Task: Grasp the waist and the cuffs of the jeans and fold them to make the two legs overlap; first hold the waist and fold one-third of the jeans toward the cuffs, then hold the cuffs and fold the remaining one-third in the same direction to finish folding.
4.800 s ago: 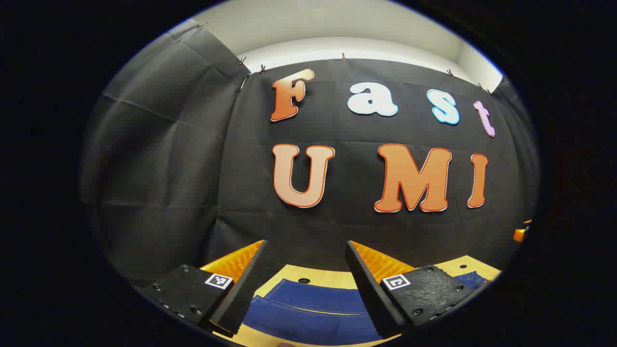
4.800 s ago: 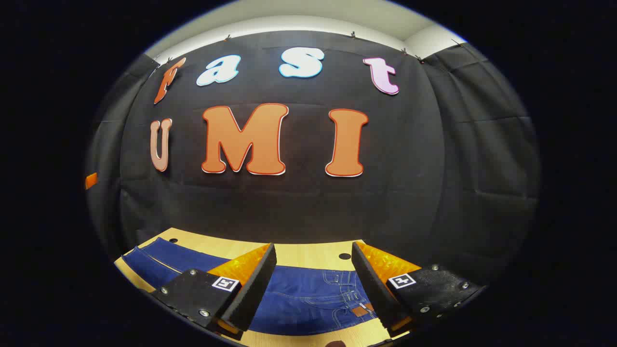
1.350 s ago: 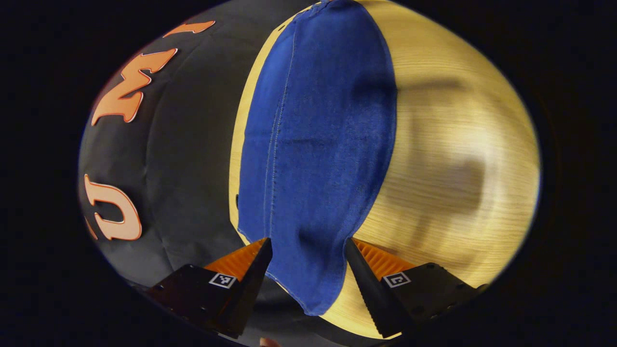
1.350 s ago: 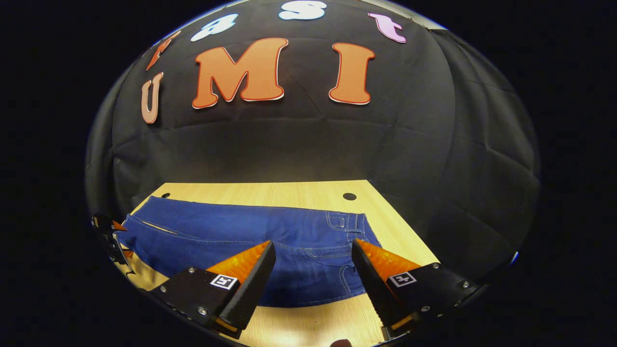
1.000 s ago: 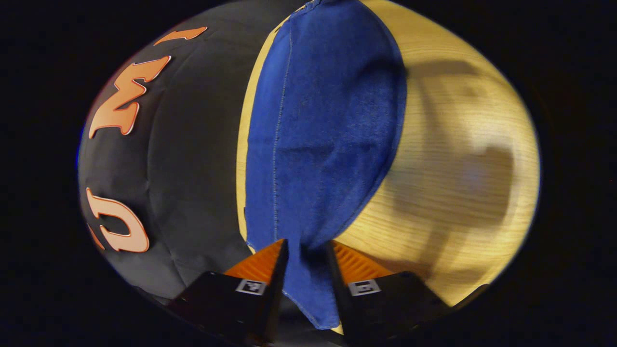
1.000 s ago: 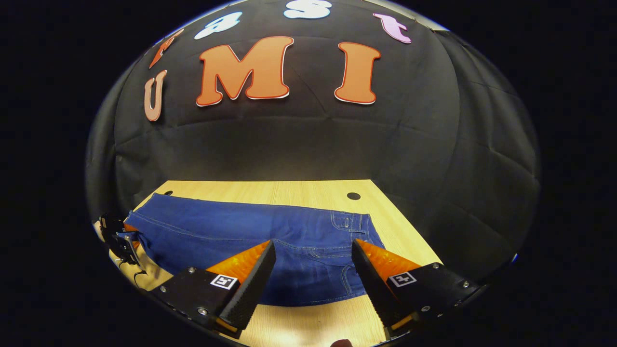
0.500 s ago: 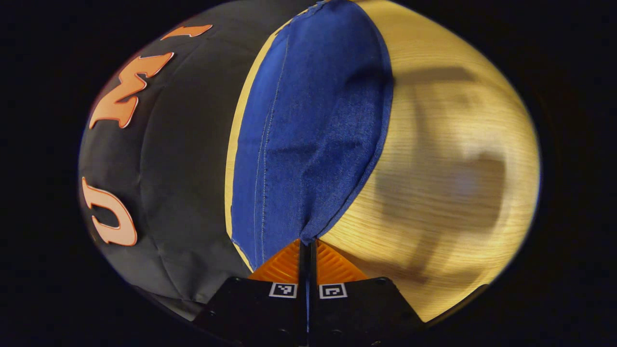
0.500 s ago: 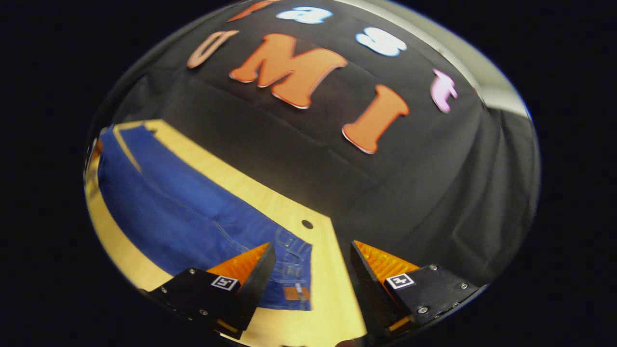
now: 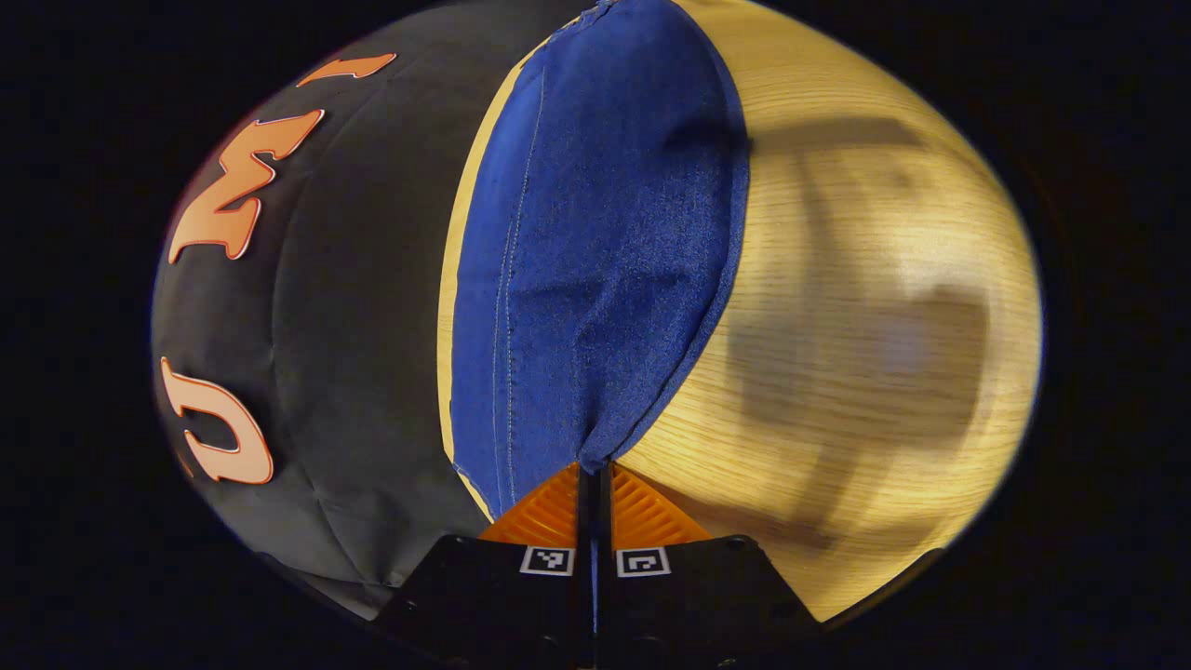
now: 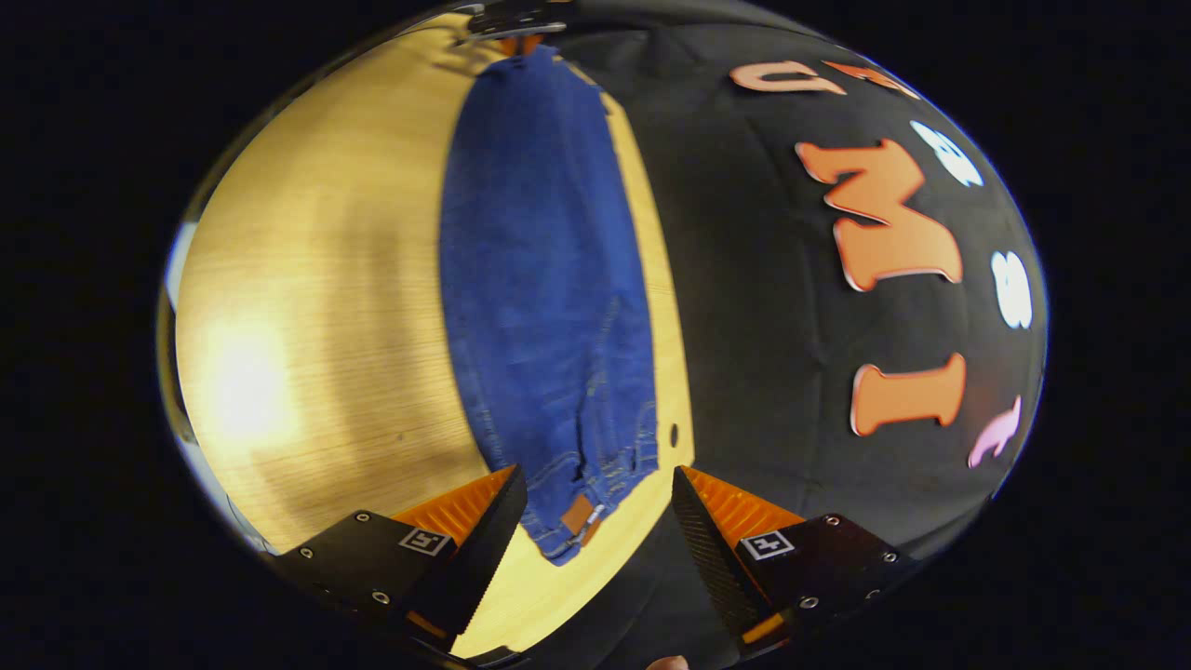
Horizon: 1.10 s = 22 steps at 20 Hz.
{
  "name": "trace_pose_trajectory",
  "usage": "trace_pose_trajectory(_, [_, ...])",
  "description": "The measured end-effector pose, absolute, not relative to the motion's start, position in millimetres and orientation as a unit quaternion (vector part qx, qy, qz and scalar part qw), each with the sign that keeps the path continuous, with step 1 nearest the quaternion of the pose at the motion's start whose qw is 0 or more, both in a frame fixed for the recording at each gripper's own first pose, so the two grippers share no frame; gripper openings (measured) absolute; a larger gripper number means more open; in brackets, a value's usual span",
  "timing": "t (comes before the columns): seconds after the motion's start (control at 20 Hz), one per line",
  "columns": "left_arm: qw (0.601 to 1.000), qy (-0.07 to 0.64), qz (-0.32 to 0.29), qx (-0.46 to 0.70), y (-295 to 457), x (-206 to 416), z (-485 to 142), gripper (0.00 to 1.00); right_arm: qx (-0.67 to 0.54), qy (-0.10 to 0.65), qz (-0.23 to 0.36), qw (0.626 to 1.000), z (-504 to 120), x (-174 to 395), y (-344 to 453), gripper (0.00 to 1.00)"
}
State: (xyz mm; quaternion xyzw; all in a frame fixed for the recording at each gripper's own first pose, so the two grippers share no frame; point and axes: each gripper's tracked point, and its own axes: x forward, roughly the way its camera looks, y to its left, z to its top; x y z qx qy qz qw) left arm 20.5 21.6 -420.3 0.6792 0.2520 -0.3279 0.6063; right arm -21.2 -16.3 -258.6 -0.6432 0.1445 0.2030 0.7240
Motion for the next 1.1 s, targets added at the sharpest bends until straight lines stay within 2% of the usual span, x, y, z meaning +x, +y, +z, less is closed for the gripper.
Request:
trace_pose_trajectory(0.2, [0.605, 0.253, -0.329, 0.68, 22.5, 20.7, -420.6, 0.02, -0.657, 0.162, 0.228, 0.699, -278.4, -12.7, -23.8, 0.97])
trace_pose_trajectory(0.55, [0.6, 0.255, -0.331, 0.682, 21.0, 20.2, -420.6, 0.02, -0.692, 0.172, 0.24, 0.659, -303.2, -5.2, -35.0, 0.97])
trace_pose_trajectory(0.85, [0.598, 0.256, -0.332, 0.683, 20.8, 20.6, -421.6, 0.02, -0.695, 0.164, 0.241, 0.658, -307.6, 13.1, -27.6, 0.97])
trace_pose_trajectory(1.1, [0.596, 0.258, -0.338, 0.681, 20.2, 19.2, -420.7, 0.02, -0.714, 0.123, 0.221, 0.653, -306.2, 40.5, -17.4, 0.94])
